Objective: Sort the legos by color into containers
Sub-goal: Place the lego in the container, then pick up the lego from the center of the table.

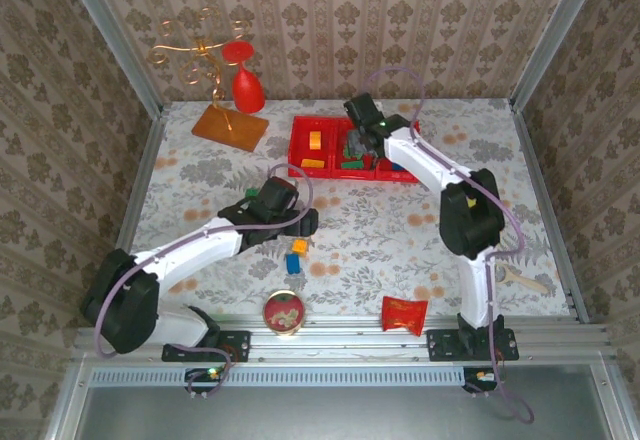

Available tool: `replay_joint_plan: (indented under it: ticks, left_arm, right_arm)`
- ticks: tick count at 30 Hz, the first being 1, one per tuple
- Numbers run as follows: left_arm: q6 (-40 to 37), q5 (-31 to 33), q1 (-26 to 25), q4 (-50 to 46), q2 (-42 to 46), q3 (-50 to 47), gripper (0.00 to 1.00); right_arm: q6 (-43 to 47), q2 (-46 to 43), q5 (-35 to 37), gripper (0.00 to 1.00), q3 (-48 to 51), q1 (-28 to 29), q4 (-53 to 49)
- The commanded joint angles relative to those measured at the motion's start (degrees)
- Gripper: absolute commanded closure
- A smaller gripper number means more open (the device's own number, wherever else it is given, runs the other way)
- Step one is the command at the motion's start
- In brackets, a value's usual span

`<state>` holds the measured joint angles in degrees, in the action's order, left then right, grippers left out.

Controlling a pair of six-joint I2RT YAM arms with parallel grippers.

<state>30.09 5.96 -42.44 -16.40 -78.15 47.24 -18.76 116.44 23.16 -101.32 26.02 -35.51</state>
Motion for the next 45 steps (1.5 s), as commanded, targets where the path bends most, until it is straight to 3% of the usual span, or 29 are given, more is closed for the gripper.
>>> replay_joint_plan:
  ticks: [1, 11, 19, 36, 45]
  left_arm:
    - [1.34, 1.16, -0.76, -0.98, -1.89, 2.87, 0.06]
    - [3.35, 2.12, -2.83, -2.38, -8.55, 6.48, 0.06]
    - [4.70, 3.27, -4.22, -4.84, -11.91, 8.02, 0.07]
    - [4.65, 4.66, -4.21, -5.60, -18.04, 9.96, 0.25]
    - [4.54, 1.96, -3.62, -3.34, -21.45, 10.79, 0.36]
  right_arm:
    - [-4.20, -6.53, -1.16, 0.16, 6.26, -0.01, 2.48]
    - [-9.72, -19.45, -2.69, 0.00, 25.31, 0.17, 4.48]
    - [-14.81, -26.53, -4.37, 0.00, 35.04, 0.79, 4.24]
    - [-20.41, -27.63, -5.27, 0.00, 40.01, 0.87, 2.19]
    - [-20.83, -27.94, -6.21, 0.00, 41.20, 0.87, 2.99]
